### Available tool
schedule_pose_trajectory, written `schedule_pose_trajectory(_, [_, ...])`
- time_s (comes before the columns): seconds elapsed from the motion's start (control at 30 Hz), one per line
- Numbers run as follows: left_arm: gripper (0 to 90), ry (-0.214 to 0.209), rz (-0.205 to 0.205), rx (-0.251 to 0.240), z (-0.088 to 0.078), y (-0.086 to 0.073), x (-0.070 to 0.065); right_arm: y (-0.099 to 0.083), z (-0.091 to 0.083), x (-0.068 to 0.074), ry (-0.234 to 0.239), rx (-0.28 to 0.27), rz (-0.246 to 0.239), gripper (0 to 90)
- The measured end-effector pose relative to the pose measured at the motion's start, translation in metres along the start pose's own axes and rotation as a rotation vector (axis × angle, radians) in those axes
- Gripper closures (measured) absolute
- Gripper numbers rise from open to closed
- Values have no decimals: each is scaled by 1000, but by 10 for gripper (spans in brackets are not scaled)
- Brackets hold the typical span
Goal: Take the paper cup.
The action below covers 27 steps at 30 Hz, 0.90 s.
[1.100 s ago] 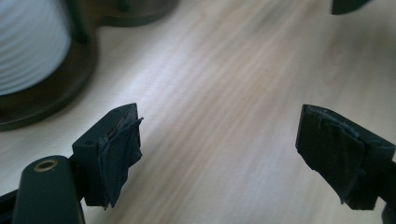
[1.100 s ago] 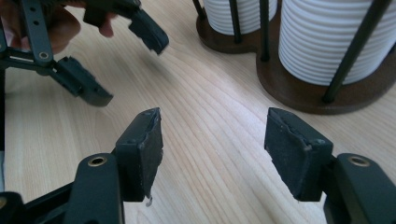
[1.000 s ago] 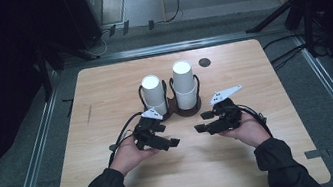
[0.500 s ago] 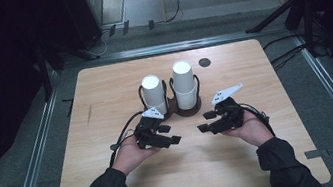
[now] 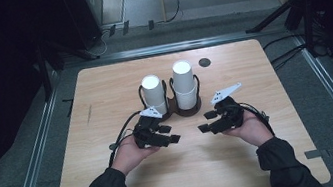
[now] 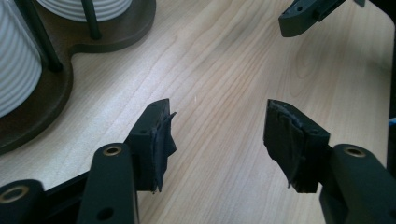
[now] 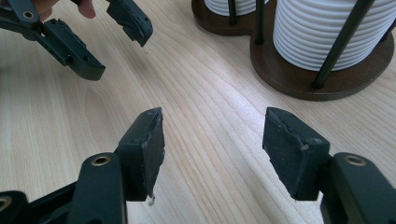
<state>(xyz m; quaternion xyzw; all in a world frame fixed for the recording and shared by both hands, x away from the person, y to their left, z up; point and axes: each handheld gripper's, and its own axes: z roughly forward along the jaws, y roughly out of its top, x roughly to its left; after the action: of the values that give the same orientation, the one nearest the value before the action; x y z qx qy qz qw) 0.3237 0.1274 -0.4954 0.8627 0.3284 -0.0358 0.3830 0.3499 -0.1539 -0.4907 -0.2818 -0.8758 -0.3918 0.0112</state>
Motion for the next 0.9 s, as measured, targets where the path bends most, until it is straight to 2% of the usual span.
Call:
schedule_pose_trajectory(0.3, [456, 7, -1, 0, -2, 1, 0, 0, -1, -3, -3, -4, 14, 387])
schedule_pose_trajectory(0.33, [495, 11, -7, 1, -2, 1, 0, 0, -1, -3, -5, -2, 14, 382])
schedule_pose_trajectory(0.37, [531, -10, -32, -4, -4, 1, 0, 0, -1, -3, -6, 1, 10, 377])
schedule_pose_trajectory(0.4, [560, -10, -32, -4, -4, 1, 0, 0, 0, -3, -10, 5, 8, 373])
schedule_pose_trajectory(0.5, [601, -20, -55, -18, -6, 3, 0, -1, 0, -4, -16, 10, 6, 368])
schedule_pose_trajectory(0.73, [645, 29, -39, -37, -4, 11, -3, 0, -3, -6, -28, 9, 1, 348])
schedule_pose_trajectory(0.9, [616, 56, -36, -69, -1, 19, -3, 2, -8, -10, -45, -9, 1, 332])
